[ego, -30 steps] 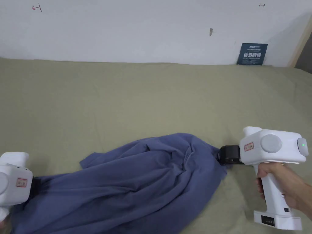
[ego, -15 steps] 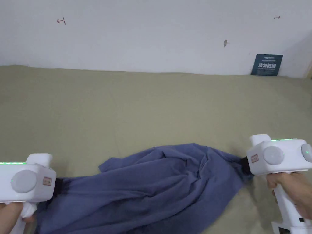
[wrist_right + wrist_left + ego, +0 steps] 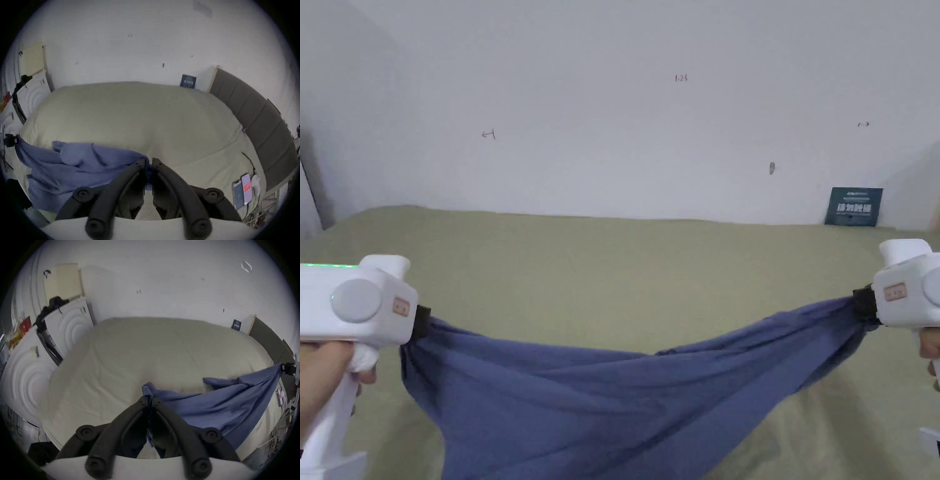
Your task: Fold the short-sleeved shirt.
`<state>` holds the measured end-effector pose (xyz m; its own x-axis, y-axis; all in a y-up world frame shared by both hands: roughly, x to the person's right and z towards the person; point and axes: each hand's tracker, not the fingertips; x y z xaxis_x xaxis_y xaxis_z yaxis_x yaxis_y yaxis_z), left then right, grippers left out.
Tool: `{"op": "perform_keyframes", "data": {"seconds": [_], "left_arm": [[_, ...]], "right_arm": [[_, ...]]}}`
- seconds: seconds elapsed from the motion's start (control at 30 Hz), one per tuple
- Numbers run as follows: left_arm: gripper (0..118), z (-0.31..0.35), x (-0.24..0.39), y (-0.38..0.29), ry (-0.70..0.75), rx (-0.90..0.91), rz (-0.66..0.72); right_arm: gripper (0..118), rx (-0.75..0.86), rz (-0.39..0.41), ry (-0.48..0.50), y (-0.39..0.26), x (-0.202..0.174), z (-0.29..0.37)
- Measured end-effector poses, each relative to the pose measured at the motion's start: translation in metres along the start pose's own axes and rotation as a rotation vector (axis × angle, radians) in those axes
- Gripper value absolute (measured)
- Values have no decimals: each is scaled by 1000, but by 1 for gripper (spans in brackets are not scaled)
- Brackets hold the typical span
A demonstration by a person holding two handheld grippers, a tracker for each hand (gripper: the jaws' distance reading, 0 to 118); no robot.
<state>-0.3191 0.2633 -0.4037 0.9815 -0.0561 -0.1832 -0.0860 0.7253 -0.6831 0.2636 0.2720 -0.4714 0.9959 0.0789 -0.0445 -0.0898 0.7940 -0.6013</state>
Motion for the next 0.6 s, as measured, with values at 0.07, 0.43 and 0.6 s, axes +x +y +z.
{"op": "perform_keyframes", "data": {"seconds": [0.07, 0.43, 0.6], "left_arm": [[3, 24, -3, 11, 52, 62, -29], [3, 78, -6, 85, 106, 203, 0], [3, 73, 10, 137, 136, 256, -2]], "right_arm": [[8, 43, -11, -17, 11, 3, 19], [8, 205, -50, -120, 73, 25, 75], [8, 236, -57, -151, 118, 32, 66]]}}
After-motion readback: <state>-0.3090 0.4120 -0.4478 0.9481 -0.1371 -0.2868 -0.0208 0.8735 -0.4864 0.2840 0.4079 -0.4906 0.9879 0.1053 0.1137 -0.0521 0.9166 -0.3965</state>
